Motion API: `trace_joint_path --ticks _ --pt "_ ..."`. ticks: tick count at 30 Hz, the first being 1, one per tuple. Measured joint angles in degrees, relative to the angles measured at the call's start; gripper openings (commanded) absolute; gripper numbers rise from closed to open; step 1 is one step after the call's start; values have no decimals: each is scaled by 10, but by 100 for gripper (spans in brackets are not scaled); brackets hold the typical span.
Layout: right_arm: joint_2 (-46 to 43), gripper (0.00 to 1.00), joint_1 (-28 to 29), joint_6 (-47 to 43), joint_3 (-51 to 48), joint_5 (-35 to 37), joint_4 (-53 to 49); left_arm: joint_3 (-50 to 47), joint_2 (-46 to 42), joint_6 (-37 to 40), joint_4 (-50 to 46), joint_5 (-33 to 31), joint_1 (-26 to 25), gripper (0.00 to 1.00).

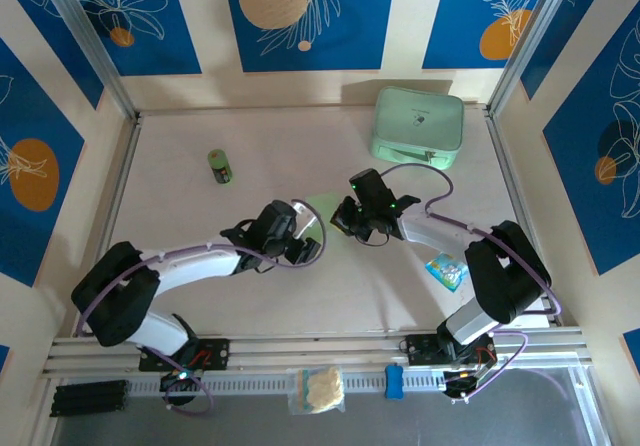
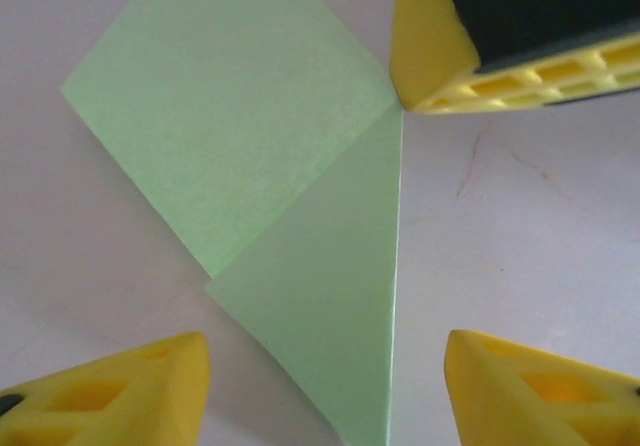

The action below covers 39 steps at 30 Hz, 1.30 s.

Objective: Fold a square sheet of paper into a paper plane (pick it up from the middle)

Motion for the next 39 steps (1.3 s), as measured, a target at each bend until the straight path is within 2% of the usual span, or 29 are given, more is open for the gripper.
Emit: trace_joint_path --ticks 7,12,20,24,26,28,30,32,39 --pt "0 0 -4 11 0 -12 2 -8 52 34 60 -52 -43 65" --pt "0 0 -8 17 0 -20 5 -9 92 43 102 -106 -69 62" --pt "-10 0 -16 30 -12 -27 16 -16 120 75 155 -203 -99 41" --pt "-14 1 -20 38 -20 -31 18 -23 126 84 177 -221 -103 23" --pt "-16 8 -22 40 -23 -32 18 -27 127 84 185 -224 -103 18" --pt "-19 23 -25 46 -25 -32 16 -32 127 85 191 -226 -103 13" --pt "-21 38 -28 50 -26 -30 8 -37 127 87 202 -226 -103 11" --pt "-24 47 -30 54 -26 -25 -4 -41 127 89 211 -224 -103 11" --pt "-28 59 -33 66 -26 -8 -54 -52 127 89 238 -214 -103 12"
